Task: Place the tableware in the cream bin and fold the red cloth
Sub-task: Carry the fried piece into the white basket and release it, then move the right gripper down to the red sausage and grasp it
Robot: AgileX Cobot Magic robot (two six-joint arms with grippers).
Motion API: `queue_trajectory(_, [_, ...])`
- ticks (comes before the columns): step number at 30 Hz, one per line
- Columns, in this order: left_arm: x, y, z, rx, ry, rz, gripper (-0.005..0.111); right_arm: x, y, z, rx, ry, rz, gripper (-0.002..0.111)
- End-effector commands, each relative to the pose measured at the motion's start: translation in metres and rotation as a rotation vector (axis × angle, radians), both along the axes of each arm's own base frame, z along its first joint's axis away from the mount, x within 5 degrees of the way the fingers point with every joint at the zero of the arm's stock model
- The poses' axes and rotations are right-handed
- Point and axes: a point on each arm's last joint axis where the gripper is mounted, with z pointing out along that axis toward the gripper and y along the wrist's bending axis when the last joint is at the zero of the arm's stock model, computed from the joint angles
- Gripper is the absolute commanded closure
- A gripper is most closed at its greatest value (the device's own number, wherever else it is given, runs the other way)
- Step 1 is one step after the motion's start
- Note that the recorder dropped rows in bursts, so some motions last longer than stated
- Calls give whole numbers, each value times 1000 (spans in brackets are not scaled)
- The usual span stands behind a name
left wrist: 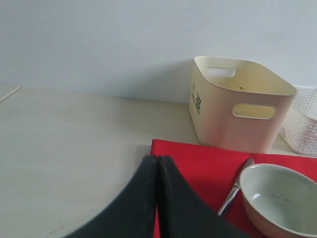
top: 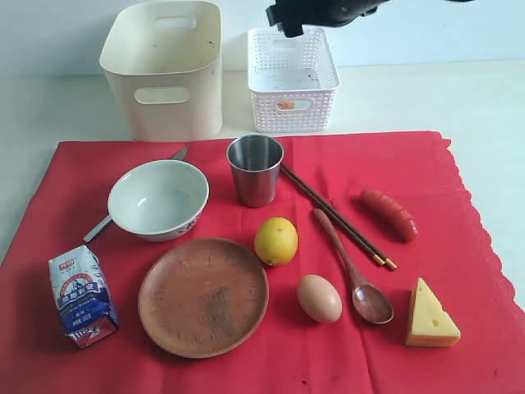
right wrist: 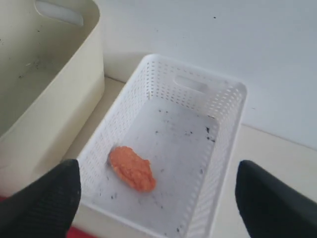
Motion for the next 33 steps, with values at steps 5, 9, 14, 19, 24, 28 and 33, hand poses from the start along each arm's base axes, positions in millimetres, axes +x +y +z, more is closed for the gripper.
queue_trajectory(5, [-1, 0, 0, -8, -6, 0, 104, -46, -33, 67, -130, 128, -14, 28])
queue_trajectory(9, [-1, 0, 0, -8, -6, 0, 104, -69, -45, 76, -210, 265, 10, 28])
queue_trajectory(14, [-1, 0, 0, -8, -6, 0, 104, -88, -54, 68, -311, 406, 53, 28])
queue_trajectory(19, [-1, 0, 0, -8, -6, 0, 104, -96, -58, 41, -353, 495, 59, 28])
queue_trajectory(24, [-1, 0, 0, -8, -6, 0, 104, -103, -62, 8, -371, 538, 61, 28])
queue_trajectory(28, [-1, 0, 0, -8, -6, 0, 104, -107, -62, -12, -340, 543, 63, 28])
queue_trajectory(33, [-1, 0, 0, -8, -6, 0, 104, -112, -62, -32, -300, 537, 61, 28])
